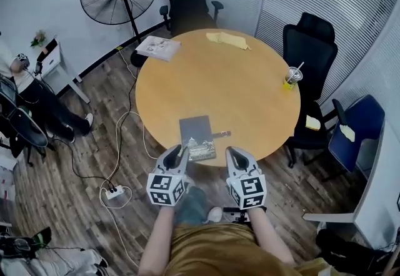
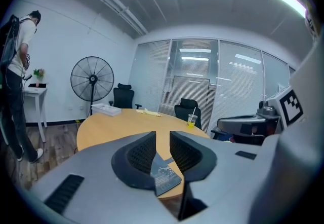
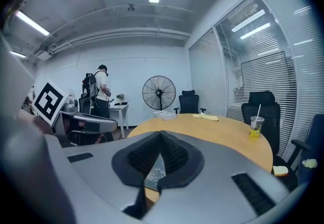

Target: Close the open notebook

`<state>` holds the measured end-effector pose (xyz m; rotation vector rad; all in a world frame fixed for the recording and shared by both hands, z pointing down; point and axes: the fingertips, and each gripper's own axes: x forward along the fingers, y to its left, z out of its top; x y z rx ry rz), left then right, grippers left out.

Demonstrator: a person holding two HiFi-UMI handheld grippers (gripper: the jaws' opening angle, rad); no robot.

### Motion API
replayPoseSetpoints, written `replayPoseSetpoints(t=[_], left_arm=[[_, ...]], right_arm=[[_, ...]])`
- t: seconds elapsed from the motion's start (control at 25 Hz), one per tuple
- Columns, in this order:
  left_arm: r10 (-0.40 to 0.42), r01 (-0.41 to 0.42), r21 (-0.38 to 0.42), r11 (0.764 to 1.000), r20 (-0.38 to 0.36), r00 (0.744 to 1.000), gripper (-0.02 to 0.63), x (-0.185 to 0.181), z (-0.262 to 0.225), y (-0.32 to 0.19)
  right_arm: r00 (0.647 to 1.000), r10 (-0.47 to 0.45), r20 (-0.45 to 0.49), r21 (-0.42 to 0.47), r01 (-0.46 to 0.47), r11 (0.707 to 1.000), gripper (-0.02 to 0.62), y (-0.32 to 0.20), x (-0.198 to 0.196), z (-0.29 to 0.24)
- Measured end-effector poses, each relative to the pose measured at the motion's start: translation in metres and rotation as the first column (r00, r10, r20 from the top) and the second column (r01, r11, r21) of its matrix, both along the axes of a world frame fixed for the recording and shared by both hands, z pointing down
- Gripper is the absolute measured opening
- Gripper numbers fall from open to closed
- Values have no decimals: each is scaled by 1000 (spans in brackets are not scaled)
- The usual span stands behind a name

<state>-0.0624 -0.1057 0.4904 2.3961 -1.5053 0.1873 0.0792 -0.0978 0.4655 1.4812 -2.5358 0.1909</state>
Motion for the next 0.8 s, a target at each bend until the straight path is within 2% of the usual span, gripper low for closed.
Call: replayPoseSetpoints(t=[0.24, 0.8], left_arm=[[-12, 12, 27, 1000, 6, 1000, 103, -2, -10, 5], [-48, 48, 15, 999, -3, 999, 103, -14, -8, 6]], right_arm=[[1000, -8, 9, 18, 8, 1000, 11, 2, -3, -6], [1000, -24, -8, 14, 24, 1000, 11, 7, -10, -4]])
